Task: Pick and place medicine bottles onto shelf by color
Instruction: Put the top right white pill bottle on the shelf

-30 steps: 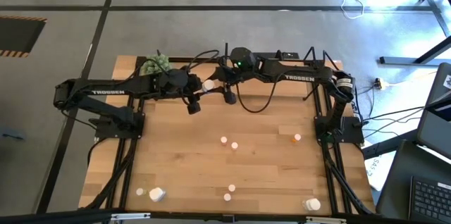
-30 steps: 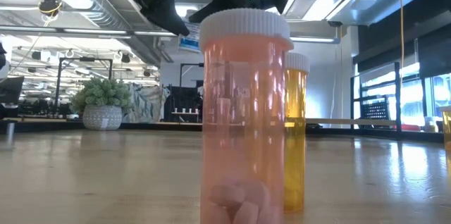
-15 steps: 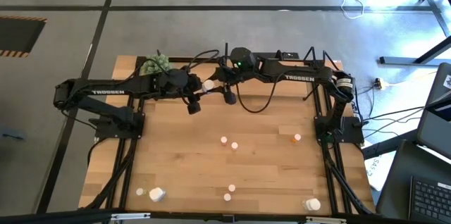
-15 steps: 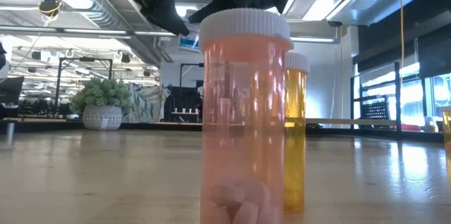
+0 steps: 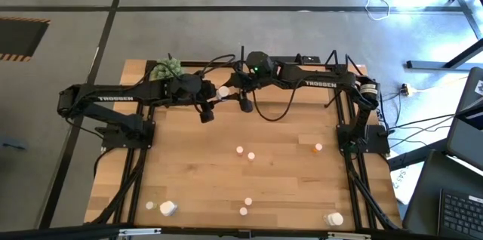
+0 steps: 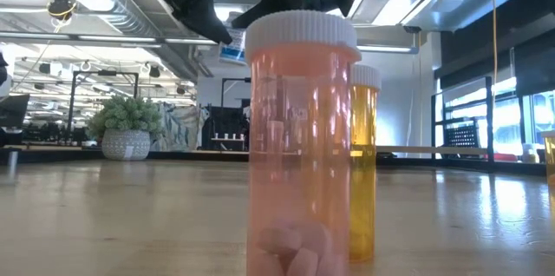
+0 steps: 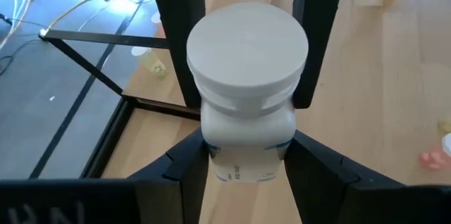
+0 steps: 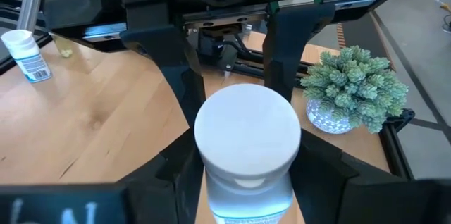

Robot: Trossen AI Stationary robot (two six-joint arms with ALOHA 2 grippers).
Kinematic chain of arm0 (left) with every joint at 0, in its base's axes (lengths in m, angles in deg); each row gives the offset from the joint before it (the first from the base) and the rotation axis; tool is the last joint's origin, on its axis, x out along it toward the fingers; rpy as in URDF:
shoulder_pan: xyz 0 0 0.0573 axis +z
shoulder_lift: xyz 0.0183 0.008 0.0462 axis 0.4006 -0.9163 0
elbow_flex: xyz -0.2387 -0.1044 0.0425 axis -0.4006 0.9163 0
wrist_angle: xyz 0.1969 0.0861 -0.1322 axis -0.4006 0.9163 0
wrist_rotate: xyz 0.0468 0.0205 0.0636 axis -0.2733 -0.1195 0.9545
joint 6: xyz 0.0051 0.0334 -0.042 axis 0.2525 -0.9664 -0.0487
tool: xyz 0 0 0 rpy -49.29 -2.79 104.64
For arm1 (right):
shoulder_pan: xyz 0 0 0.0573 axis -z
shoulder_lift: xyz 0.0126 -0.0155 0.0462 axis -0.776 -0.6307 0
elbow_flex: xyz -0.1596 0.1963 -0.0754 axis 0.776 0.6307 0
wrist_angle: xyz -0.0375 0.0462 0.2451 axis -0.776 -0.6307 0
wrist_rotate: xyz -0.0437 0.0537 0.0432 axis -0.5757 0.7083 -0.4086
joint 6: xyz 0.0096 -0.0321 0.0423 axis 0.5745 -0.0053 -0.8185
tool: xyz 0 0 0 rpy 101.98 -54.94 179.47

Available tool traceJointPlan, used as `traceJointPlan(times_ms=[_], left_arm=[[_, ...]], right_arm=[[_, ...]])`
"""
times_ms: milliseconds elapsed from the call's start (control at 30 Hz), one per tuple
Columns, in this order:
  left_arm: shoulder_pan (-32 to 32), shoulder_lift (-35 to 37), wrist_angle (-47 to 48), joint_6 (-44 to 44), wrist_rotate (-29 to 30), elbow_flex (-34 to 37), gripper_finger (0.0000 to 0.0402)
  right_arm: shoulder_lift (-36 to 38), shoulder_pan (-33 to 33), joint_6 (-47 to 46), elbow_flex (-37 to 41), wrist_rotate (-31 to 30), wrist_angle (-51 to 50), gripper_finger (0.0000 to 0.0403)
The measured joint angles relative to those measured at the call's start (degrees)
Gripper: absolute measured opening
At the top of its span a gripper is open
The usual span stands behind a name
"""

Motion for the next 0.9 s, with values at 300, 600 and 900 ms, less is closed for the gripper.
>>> traceJointPlan(times_ms=[300, 600, 900], left_arm=[[-0.02, 0.00, 0.02, 0.95, 0.57, -0.02, 0.0163], [-0.02, 0.00, 0.42, 4.33, -1.49, -0.02, 0.0163], [-0.02, 0.00, 0.79, 5.44, -2.49, -0.02, 0.0164]], right_arm=[[0.00, 0.00, -0.25, 0.00, 0.03, 0.09, 0.0174], [-0.02, 0.00, -2.13, 0.00, -0.04, -0.82, 0.0173], [0.00, 0.00, -2.26, 0.00, -0.32, -1.01, 0.0173]])
